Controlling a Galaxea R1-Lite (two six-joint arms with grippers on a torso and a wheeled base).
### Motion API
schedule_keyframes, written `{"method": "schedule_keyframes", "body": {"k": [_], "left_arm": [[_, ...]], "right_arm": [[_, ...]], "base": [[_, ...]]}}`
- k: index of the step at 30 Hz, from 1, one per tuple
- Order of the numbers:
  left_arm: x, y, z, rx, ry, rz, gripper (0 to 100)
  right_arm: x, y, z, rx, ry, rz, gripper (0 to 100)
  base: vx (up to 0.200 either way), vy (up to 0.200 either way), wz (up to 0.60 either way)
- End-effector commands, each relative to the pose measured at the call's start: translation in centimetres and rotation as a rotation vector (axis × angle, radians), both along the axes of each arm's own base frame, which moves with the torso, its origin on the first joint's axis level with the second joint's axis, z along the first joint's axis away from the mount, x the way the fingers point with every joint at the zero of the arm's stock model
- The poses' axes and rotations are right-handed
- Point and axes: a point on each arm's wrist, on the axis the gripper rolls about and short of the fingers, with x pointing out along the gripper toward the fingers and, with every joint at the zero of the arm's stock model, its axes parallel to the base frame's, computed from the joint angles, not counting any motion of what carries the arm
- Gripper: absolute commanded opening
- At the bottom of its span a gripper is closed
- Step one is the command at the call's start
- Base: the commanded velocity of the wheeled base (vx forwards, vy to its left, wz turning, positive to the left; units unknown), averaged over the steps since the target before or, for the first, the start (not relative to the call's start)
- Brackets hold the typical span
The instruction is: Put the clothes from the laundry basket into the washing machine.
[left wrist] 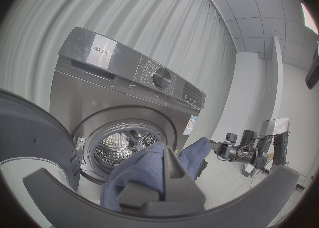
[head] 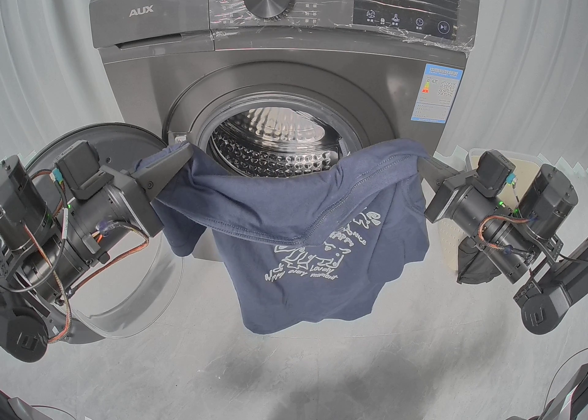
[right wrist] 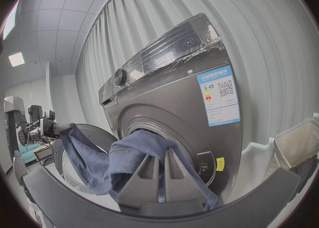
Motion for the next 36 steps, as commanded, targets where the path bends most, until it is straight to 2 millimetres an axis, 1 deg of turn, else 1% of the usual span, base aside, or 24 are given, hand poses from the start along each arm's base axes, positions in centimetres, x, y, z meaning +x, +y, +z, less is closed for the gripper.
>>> {"method": "schedule_keyframes", "body": {"k": [1,4,7,15,19,27,31,36], "left_arm": [[0.2,0.4,-0.5,0.011,0.015,0.014,0],[0.7,1.2,-0.4,0.010,0.012,0.051,0],[0.6,1.5,-0.4,0.015,0.007,0.043,0],[0.5,1.6,-0.3,0.014,-0.002,0.037,0],[0.5,1.6,-0.2,0.014,-0.004,0.034,0],[0.4,1.6,-0.1,0.013,-0.009,0.034,0],[0.4,1.6,-0.1,0.013,-0.010,0.034,0],[0.4,1.6,-0.1,0.012,-0.012,0.034,0]], "right_arm": [[-0.5,-0.5,1.1,0.017,-0.034,-0.007,0],[-0.9,-0.7,1.8,0.025,-0.050,-0.008,0],[-1.0,-0.8,2.0,0.029,-0.057,-0.009,0],[-0.9,-1.0,2.2,0.017,-0.073,-0.024,0],[-0.7,-1.1,2.6,0.026,-0.087,-0.030,0],[-0.9,-1.1,3.0,0.033,-0.097,-0.033,0],[-0.9,-1.1,3.4,0.042,-0.113,-0.033,0],[-1.0,-1.1,3.5,0.043,-0.115,-0.030,0]], "base": [[0.000,0.000,0.00],[0.000,0.000,0.00],[0.000,0.000,0.00],[0.000,0.000,0.00],[0.000,0.000,0.00],[0.000,0.000,0.00],[0.000,0.000,0.00],[0.000,0.000,0.00]]}}
